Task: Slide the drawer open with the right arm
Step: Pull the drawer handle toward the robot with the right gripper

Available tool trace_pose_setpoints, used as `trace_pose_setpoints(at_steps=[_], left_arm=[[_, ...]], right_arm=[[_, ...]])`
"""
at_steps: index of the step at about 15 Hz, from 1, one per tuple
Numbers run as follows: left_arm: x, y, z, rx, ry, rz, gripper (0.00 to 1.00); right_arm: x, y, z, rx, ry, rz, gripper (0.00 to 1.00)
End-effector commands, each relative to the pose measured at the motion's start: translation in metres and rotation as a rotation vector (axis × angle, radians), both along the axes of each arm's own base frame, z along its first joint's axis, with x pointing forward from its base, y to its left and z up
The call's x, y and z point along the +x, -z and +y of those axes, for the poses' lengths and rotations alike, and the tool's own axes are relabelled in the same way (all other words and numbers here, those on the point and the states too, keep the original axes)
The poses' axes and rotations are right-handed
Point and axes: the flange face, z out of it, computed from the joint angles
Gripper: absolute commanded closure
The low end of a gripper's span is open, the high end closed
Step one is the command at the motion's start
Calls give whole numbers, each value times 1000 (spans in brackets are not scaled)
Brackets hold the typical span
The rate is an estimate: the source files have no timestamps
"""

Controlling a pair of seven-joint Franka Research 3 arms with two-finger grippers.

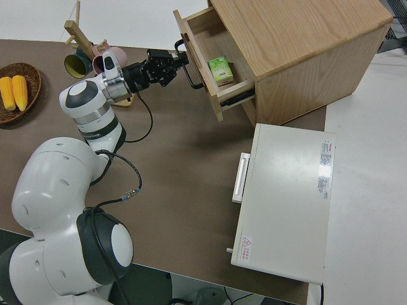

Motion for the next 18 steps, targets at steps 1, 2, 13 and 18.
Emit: trace_pose_setpoints(at_steps=[1,2,13,18], left_arm=[[2,-4,1,16,11,5,7],[2,-4,1,16,11,5,7],[2,-4,1,16,11,5,7],[2,-3,1,16,11,6,7]], right_arm=[[-18,5,46,-7,-42,62,1000],[-23,6,55,0,-47,67,1000],[-71,0,126,15,-27,67,1000],[-74,6,136,25,-32,75,1000]])
